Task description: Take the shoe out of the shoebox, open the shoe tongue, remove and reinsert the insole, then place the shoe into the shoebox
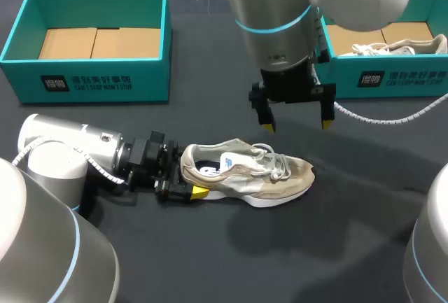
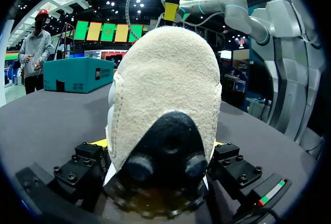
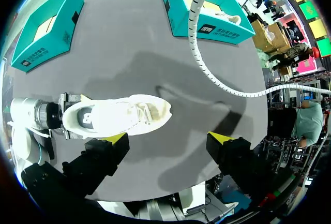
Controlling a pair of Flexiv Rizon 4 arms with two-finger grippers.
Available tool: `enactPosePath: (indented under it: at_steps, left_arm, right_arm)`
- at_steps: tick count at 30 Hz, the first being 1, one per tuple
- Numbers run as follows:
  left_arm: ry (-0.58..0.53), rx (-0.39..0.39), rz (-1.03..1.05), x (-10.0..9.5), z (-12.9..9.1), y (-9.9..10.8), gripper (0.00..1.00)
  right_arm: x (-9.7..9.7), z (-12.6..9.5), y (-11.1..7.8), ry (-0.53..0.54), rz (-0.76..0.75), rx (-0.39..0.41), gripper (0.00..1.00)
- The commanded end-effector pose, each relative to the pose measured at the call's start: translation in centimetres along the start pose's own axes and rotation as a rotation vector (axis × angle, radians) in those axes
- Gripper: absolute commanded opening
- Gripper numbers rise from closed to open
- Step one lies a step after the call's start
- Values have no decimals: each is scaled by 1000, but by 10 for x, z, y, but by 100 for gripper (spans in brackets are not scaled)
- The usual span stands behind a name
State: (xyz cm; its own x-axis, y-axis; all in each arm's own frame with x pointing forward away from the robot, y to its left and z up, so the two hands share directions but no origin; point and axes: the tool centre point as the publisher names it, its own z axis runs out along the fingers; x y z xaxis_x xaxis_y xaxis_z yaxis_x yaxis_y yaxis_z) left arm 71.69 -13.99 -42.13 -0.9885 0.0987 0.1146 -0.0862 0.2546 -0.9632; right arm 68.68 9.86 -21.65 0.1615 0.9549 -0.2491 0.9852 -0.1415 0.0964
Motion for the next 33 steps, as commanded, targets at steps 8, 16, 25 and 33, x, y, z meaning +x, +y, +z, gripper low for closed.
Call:
enactPosePath:
  at_steps: [8, 16, 25, 33]
  left_arm:
    - [0, -1, -1, 0, 2, 0, 0]
    - [0, -1, -1, 0, 2, 0, 0]
    - [0, -1, -1, 0, 2, 0, 0]
    - [0, -1, -1, 0, 2, 0, 0]
  right_arm:
    - [46, 6, -24, -31, 61, -4, 100]
    - [46, 6, -24, -31, 61, -4, 100]
    - [106, 8, -23, -238, 149, -5, 100]
    - [124, 16, -22, -313, 212, -17, 100]
